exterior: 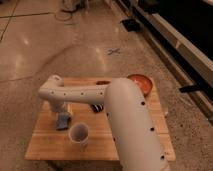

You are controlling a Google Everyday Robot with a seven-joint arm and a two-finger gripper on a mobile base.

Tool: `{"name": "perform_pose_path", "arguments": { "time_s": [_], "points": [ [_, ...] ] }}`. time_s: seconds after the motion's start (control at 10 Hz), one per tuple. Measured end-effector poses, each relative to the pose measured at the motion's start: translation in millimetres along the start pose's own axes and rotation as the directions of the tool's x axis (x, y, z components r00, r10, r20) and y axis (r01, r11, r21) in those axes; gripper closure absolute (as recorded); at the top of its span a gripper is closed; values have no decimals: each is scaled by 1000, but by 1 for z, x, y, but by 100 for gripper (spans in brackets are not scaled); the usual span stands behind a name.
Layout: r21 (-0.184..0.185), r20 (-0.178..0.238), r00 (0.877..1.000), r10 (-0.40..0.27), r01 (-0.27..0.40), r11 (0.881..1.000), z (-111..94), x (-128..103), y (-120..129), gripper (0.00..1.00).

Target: Place the white sponge in the ceramic cup

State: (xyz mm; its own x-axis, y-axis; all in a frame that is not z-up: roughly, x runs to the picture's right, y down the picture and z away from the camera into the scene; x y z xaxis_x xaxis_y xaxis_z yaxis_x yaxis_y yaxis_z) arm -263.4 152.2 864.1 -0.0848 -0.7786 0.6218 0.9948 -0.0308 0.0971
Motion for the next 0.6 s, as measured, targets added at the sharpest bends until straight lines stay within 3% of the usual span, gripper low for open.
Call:
{"name": "perform_pose_path", "arguments": {
  "time_s": [0.4,0.5,0.6],
  "points": [
    [-2,0,1000,-4,4,1000,10,6,-2,36],
    [-4,0,1000,-6,6,1000,11,7,-2,39],
    [-7,0,1000,-9,9,1000,14,8,-1,50]
  ]
}}
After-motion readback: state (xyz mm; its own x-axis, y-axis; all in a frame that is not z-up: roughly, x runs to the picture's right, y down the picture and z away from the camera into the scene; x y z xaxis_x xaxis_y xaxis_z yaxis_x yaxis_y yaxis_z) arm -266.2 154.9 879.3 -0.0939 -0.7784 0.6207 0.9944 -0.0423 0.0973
